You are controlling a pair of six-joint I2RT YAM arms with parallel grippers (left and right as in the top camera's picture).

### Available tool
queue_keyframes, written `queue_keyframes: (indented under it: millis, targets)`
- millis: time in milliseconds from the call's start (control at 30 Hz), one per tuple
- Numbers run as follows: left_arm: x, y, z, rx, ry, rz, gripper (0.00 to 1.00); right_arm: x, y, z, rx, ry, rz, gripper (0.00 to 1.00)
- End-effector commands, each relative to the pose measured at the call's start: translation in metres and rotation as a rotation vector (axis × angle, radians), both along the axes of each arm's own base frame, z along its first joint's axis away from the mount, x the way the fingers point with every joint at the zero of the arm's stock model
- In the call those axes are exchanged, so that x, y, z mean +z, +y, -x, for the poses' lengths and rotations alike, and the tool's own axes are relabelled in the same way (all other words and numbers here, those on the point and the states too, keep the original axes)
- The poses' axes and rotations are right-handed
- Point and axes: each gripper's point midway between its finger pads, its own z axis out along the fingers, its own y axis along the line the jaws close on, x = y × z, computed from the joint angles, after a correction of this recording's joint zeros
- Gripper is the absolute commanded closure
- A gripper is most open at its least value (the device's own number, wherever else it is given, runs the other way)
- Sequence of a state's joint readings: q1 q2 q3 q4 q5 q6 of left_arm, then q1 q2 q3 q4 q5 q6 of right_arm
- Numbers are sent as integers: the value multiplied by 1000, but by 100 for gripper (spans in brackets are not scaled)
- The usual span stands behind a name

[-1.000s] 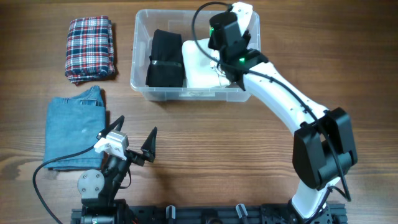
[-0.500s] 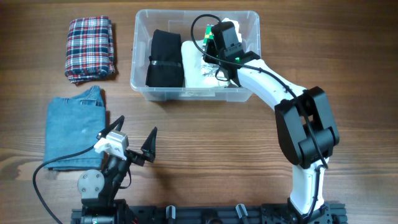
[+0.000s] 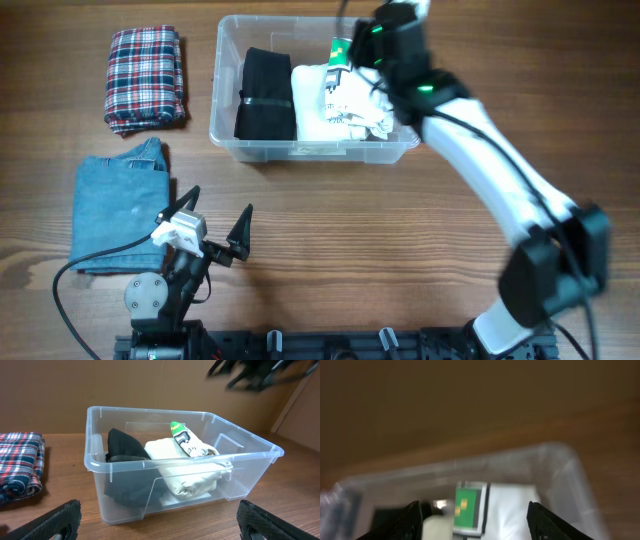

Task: Pack container

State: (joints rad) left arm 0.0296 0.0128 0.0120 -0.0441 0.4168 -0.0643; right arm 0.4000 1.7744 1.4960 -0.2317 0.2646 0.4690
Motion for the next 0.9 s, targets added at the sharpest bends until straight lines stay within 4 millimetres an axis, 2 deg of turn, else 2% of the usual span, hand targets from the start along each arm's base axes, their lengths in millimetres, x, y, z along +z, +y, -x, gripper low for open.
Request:
queue_keyframes:
  millis: [0, 100, 200, 300, 433, 567, 700, 867]
  targets:
    - [-1, 2, -1, 9, -6, -11, 0, 24, -58, 2, -102, -17, 65, 22]
    - [-1, 2, -1, 9, -6, -11, 0, 6, -117, 10, -249, 76, 134, 11]
    - [-1, 2, -1, 9, -6, -11, 0, -14, -175, 21, -356, 179, 156, 5]
    - [-1, 2, -1, 9, -6, -11, 0, -24, -220, 28, -410, 235, 116, 4]
    - [-1, 2, -1, 9, -6, -11, 0, -40, -258, 40, -461, 298, 73, 1]
    - [-1, 2, -1, 9, -6, -11, 0, -50, -274, 48, -502, 332, 42, 0]
    - [-1, 2, -1, 9, -6, -11, 0, -53, -273, 51, -502, 352, 44, 0]
    - [-1, 2, -1, 9, -6, -11, 0, -55, -262, 48, -449, 356, 1, 0]
